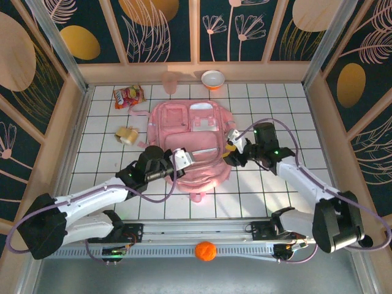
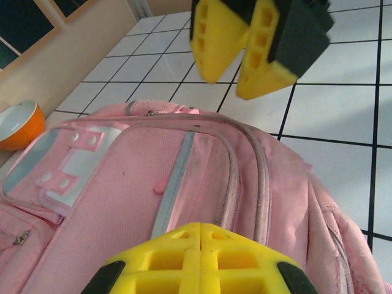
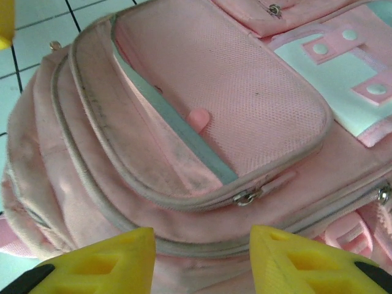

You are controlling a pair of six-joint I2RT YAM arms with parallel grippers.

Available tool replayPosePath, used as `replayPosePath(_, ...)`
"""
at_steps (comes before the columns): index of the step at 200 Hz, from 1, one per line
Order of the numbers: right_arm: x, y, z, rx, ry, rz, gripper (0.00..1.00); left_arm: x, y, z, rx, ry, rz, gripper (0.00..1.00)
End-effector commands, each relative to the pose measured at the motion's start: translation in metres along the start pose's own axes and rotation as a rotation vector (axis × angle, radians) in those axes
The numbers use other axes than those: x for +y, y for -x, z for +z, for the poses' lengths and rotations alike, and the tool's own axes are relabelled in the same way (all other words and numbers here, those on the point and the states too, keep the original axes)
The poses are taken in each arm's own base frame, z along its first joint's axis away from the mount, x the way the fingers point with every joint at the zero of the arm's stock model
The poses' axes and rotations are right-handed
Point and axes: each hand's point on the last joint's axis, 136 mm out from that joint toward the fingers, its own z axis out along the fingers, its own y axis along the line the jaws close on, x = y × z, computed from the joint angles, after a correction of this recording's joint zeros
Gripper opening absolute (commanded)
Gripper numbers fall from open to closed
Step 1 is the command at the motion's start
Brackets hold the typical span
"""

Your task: Pack books, pencil case, and school supplies into a backpack

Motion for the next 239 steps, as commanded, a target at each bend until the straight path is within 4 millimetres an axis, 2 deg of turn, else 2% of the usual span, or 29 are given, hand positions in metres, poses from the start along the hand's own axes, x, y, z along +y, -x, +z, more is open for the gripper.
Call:
replayPosePath(1, -0.004, 0.012, 0.003, 0.004, 0.022, -0.083, 0.44, 0.001, -0.003, 0.000, -0.001, 0.009, -0.010, 0.07)
replayPosePath(11, -0.006, 0.009, 0.005, 0.028, 0.026, -0.093, 0.44, 0.004, -0.007, 0.001, 0.035, 0.019, 0.036, 0.27)
replayPosePath(20, -0.007, 0.006, 0.006, 0.050, 0.031, -0.097, 0.44, 0.006, -0.012, 0.001, 0.072, 0.026, 0.084, 0.40)
replayPosePath(41, -0.007, 0.002, 0.008, 0.069, 0.037, -0.096, 0.43, 0.009, -0.024, 0.004, 0.160, 0.017, 0.194, 0.51)
replayPosePath(76, -0.003, 0.004, 0.008, 0.048, 0.036, -0.099, 0.43, 0.011, -0.041, 0.012, 0.279, -0.016, 0.297, 0.55)
replayPosePath(94, -0.001, 0.004, 0.008, 0.050, 0.036, -0.103, 0.43, 0.015, -0.044, 0.016, 0.301, -0.007, 0.324, 0.56)
replayPosePath(139, 0.002, 0.002, 0.005, 0.054, 0.030, -0.107, 0.43, 0.005, -0.061, 0.026, 0.361, -0.084, 0.346, 0.56)
replayPosePath(168, 0.002, 0.001, 0.004, 0.054, 0.023, -0.109, 0.43, 0.010, -0.067, 0.033, 0.386, -0.064, 0.361, 0.56)
replayPosePath(178, 0.002, 0.001, 0.004, 0.054, 0.019, -0.109, 0.43, 0.012, -0.068, 0.035, 0.389, -0.059, 0.360, 0.54)
replayPosePath(185, 0.003, 0.000, 0.004, 0.056, 0.019, -0.109, 0.43, 0.013, -0.068, 0.037, 0.393, -0.057, 0.361, 0.49)
replayPosePath(193, 0.001, 0.000, 0.003, 0.056, 0.014, -0.107, 0.43, 0.013, -0.068, 0.038, 0.393, -0.056, 0.356, 0.38)
replayPosePath(206, 0.001, 0.000, 0.002, 0.050, 0.007, -0.110, 0.43, 0.015, -0.064, 0.039, 0.381, -0.048, 0.339, 0.14)
replayPosePath(216, 0.000, -0.001, 0.001, 0.046, -0.001, -0.109, 0.43, 0.016, -0.058, 0.037, 0.353, -0.036, 0.308, 0.02)
replayPosePath(239, -0.005, -0.007, 0.001, 0.047, -0.004, -0.110, 0.45, 0.019, -0.034, 0.025, 0.212, -0.028, 0.177, 0.00)
